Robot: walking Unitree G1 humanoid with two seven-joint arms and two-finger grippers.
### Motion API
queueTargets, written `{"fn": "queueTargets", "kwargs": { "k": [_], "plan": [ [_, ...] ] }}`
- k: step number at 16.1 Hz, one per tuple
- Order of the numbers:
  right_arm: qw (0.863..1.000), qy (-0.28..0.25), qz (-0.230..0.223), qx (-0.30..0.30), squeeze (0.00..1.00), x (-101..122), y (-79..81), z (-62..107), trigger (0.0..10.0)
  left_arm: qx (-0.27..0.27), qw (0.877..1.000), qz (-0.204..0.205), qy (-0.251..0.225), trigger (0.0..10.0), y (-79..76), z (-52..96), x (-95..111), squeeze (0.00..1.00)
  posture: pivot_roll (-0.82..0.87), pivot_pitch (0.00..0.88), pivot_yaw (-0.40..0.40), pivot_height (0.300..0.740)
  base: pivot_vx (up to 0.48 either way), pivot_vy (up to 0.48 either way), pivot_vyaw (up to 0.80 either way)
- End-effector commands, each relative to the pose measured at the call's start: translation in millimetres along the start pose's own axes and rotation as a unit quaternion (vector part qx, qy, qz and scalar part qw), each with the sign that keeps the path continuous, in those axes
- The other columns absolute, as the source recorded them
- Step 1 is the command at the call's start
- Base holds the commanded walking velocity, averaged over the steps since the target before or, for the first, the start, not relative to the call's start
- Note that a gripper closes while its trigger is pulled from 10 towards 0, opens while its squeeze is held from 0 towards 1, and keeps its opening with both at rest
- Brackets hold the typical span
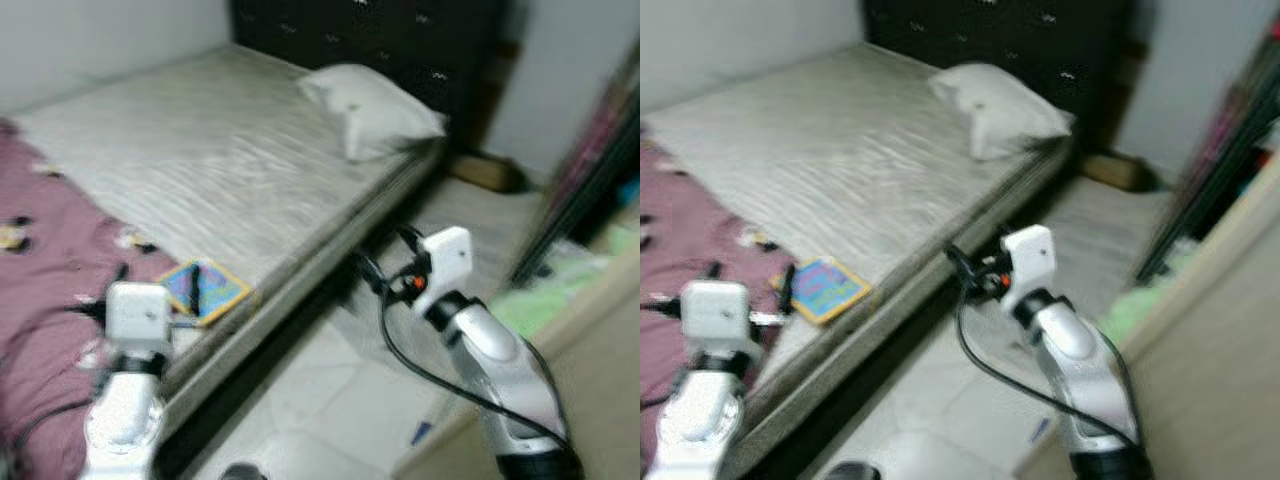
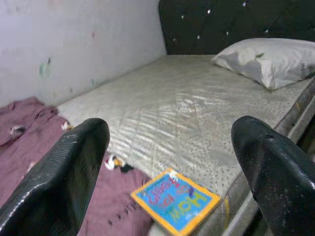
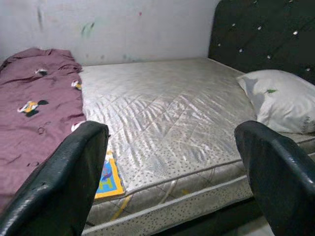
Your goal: Clean up the room
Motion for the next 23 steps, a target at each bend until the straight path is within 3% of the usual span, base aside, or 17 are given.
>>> {"fn": "queueTargets", "kwargs": {
  "k": [1,9,14,21,23],
  "plan": [
    [1.0,-0.004,0.001,-0.011,0.0,0.3,-2.3,-1.2,10.0,0.004,1.0,-0.008,0.004,10.0,3.8,-2.2,-1.4,0.0,-0.05,0.0,-0.044,0.74,0.0,0.0,0.8],
    [0.999,-0.028,0.006,-0.021,0.0,8.9,-2.7,-10.3,10.0,0.013,1.0,0.006,0.002,10.0,7.2,-10.0,1.3,0.0,-0.06,0.0,-0.028,0.74,0.0,0.0,0.8],
    [1.0,-0.02,0.007,-0.013,0.0,4.4,-1.0,-7.5,10.0,0.01,1.0,0.006,0.001,10.0,6.1,-10.1,2.0,0.0,-0.06,0.0,-0.028,0.74,0.0,0.0,0.8],
    [1.0,-0.023,0.009,-0.015,0.0,3.9,-1.7,-8.4,10.0,-0.018,1.0,0.017,-0.015,10.0,-0.6,-10.8,6.2,0.0,-0.06,0.0,-0.029,0.74,0.0,0.0,0.8],
    [1.0,-0.023,0.006,-0.017,0.0,3.7,-2.3,-8.5,10.0,-0.024,0.999,0.02,-0.02,10.0,-2.0,-10.1,7.6,0.0,-0.06,0.0,-0.029,0.74,0.0,0.0,0.0]
  ]
}}
Point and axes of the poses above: a point about 5 cm out from each wrist's last joint towards the gripper, its own z axis pointing back from the gripper into the wrist, its own x axis along the axis of the wrist's last joint, y = z × x, the point moved 3 cm from there along -z, pointing out of the wrist towards the gripper, and after that the axes turned 15 degrees about -z, right-handed, at the moved point
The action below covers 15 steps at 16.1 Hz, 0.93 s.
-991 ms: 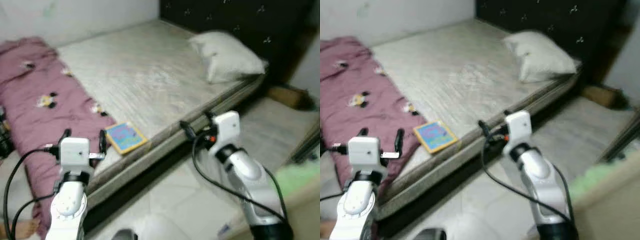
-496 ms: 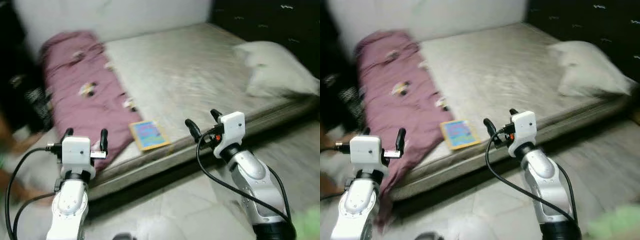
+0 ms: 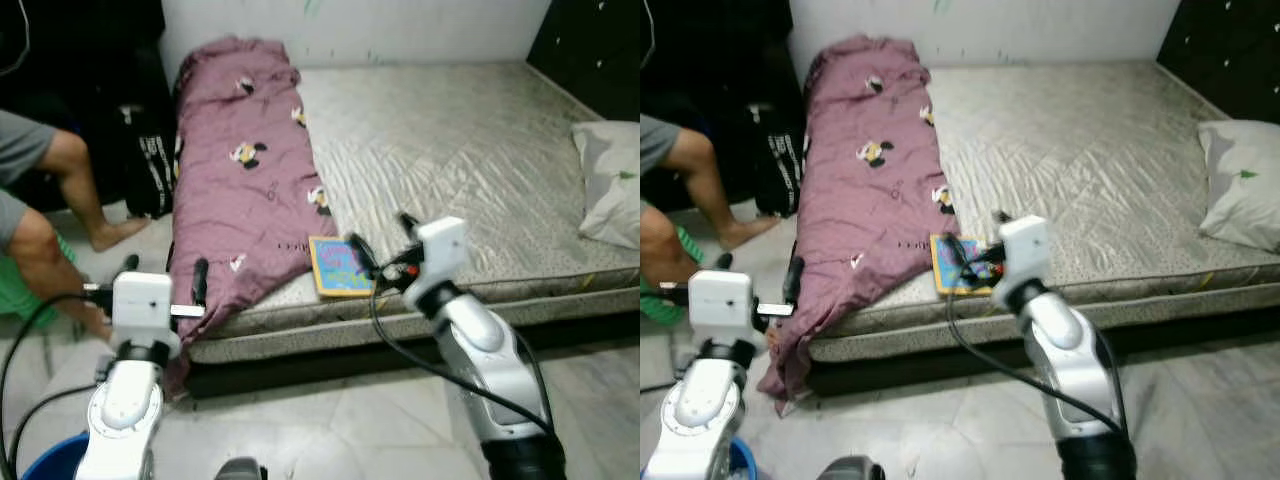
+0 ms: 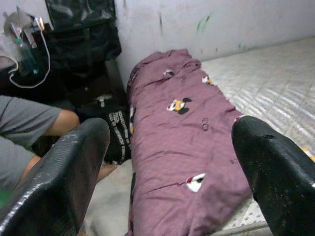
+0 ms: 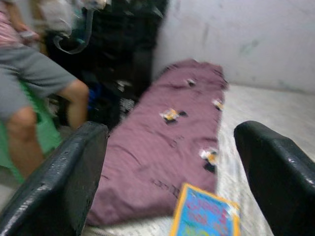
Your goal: Clean up the room
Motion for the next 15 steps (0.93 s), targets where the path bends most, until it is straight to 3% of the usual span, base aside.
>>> {"fn": "queueTargets", "kwargs": {
  "k": [1,5,15],
  "plan": [
    [1.0,0.001,0.006,-0.015,0.0,0.9,-9.4,5.2,10.0,-0.006,1.0,0.006,-0.01,10.0,-4.1,-0.7,5.0,0.0,-0.07,0.0,-0.028,0.74,0.0,0.0,0.61],
    [1.0,0.001,-0.002,-0.017,0.0,-0.9,-9.4,5.6,10.0,0.003,1.0,0.022,0.004,10.0,-1.9,-1.1,1.2,0.0,-0.06,0.0,-0.027,0.74,0.0,0.066,0.3],
    [1.0,0.004,-0.004,-0.015,0.0,-2.5,-9.3,4.2,10.0,0.002,1.0,0.026,0.001,10.0,-1.5,-2.7,1.4,0.0,-0.06,0.0,-0.027,0.74,0.0,0.474,0.0]
  ]
}}
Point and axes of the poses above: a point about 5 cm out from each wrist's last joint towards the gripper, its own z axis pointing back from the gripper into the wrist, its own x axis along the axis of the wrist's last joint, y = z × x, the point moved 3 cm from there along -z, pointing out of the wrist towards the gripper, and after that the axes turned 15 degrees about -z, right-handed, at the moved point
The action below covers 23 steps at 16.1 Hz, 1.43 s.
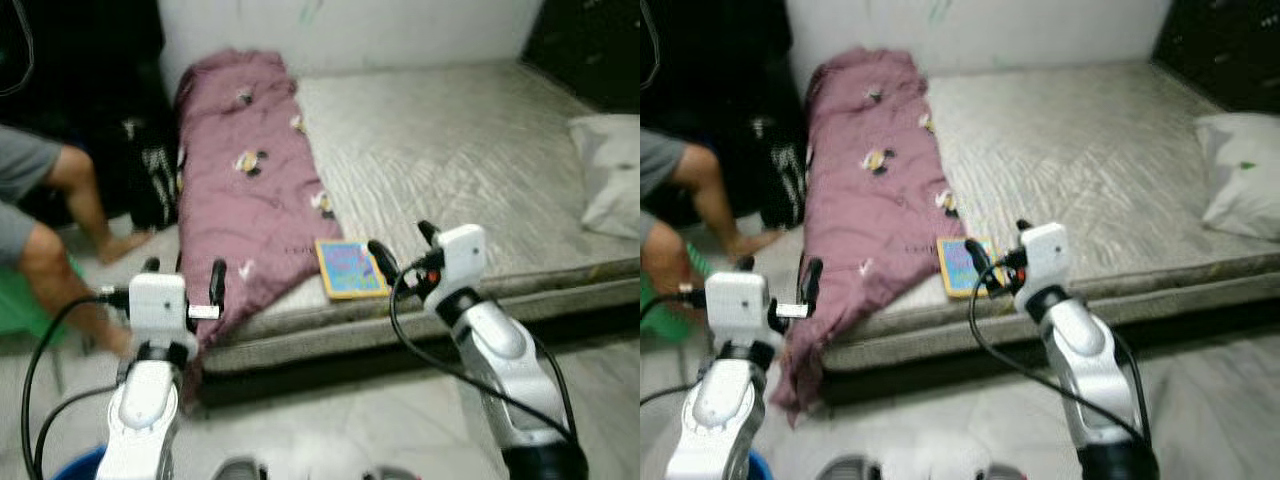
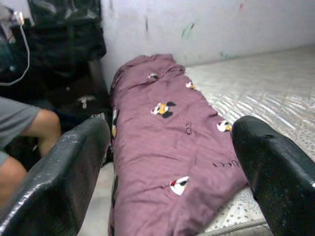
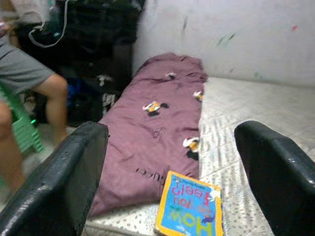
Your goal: Clean up the room
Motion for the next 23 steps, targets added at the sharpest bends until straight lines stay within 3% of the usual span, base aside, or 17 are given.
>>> {"fn": "queueTargets", "kwargs": {
  "k": [1,2,7,23],
  "plan": [
    [1.0,-0.007,-0.006,0.015,0.0,2.4,9.3,-5.2,10.0,0.009,1.0,-0.009,0.0,10.0,8.2,-0.6,-0.8,0.0,-0.06,0.0,-0.027,0.74,0.0,0.48,0.0],
    [1.0,-0.008,-0.007,0.015,0.0,2.5,9.4,-5.4,10.0,0.012,1.0,-0.024,0.0,10.0,9.2,-0.9,0.2,0.0,-0.06,0.0,-0.025,0.74,0.0,0.0,0.0],
    [1.0,-0.01,0.001,0.016,0.0,2.2,9.9,-4.4,10.0,-0.018,1.0,-0.006,-0.025,10.0,2.7,0.4,5.8,0.0,-0.06,0.0,-0.025,0.74,0.0,0.0,0.41],
    [1.0,-0.013,-0.002,0.007,0.0,2.3,8.0,-5.2,10.0,-0.031,0.999,0.002,-0.031,10.0,1.6,1.7,7.0,0.0,-0.06,0.0,-0.026,0.74,0.291,0.0,0.0]
  ]
}}
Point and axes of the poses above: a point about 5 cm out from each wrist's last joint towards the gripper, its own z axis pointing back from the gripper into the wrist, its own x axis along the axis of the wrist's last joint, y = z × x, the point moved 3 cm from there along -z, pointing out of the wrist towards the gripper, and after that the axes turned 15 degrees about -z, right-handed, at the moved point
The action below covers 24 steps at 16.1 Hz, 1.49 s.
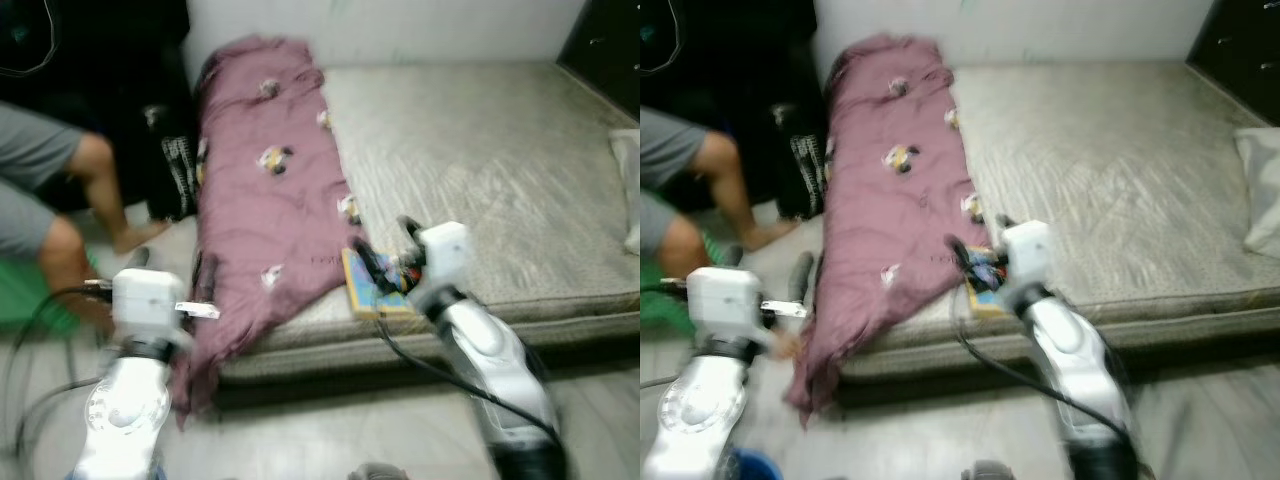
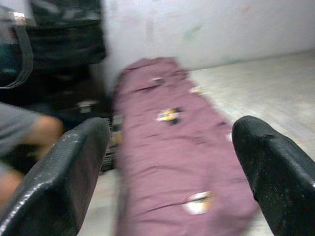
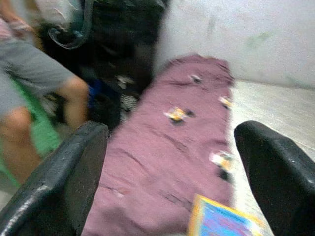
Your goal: Clean up the room
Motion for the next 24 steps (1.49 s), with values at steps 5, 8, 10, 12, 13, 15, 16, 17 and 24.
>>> {"fn": "queueTargets", "kwargs": {
  "k": [5,8,10,12,13,15,16,17,24],
  "plan": [
    [1.0,-0.017,0.004,0.003,0.0,5.2,7.9,-9.0,10.0,0.017,1.0,-0.017,-0.003,10.0,15.4,-1.6,0.1,0.0,-0.05,0.0,-0.025,0.74,0.337,0.0,0.0],
    [0.999,-0.028,0.017,-0.016,0.0,7.5,4.2,-11.6,10.0,0.037,0.999,-0.025,-0.005,10.0,27.1,-3.5,1.9,0.0,-0.04,0.0,-0.024,0.74,0.363,0.0,0.0],
    [0.999,-0.029,0.013,-0.019,0.0,6.9,3.7,-13.0,10.0,0.038,0.999,-0.026,-0.006,10.0,27.8,-4.2,2.0,0.0,-0.04,0.0,-0.023,0.74,0.373,0.0,0.0],
    [0.999,-0.036,0.017,-0.037,0.0,7.6,0.5,-12.8,10.0,0.046,0.999,-0.022,0.0,10.0,27.7,-3.0,0.5,0.0,-0.03,0.0,-0.022,0.74,0.354,0.0,0.0],
    [0.998,-0.037,0.019,-0.041,0.0,7.7,-0.4,-12.5,10.0,0.048,0.999,-0.021,0.002,10.0,27.4,-2.7,0.1,0.0,-0.03,0.0,-0.022,0.74,0.334,0.0,0.0],
    [0.996,-0.047,0.012,-0.073,0.0,7.6,-9.0,-7.5,10.0,0.062,0.997,-0.027,0.024,10.0,24.1,0.5,-7.2,0.0,-0.04,0.0,-0.016,0.74,0.0,0.0,0.0],
    [0.995,-0.05,0.011,-0.087,0.0,6.2,-12.3,-4.5,10.0,0.06,0.997,-0.027,0.032,10.0,21.4,2.4,-11.1,0.0,-0.04,0.0,-0.008,0.74,0.0,0.0,0.0],
    [0.993,-0.052,0.013,-0.105,0.0,3.3,-16.5,-0.7,10.0,0.048,0.998,-0.023,0.036,10.0,15.9,3.5,-13.7,0.0,-0.04,0.0,-0.005,0.74,0.0,0.0,0.0],
    [0.992,-0.051,0.037,-0.11,0.0,0.3,-13.5,-1.6,10.0,0.056,0.997,-0.019,0.049,10.0,18.8,-4.5,-15.9,0.0,-0.05,0.0,0.01,0.74,0.0,0.0,0.0]
  ]
}}
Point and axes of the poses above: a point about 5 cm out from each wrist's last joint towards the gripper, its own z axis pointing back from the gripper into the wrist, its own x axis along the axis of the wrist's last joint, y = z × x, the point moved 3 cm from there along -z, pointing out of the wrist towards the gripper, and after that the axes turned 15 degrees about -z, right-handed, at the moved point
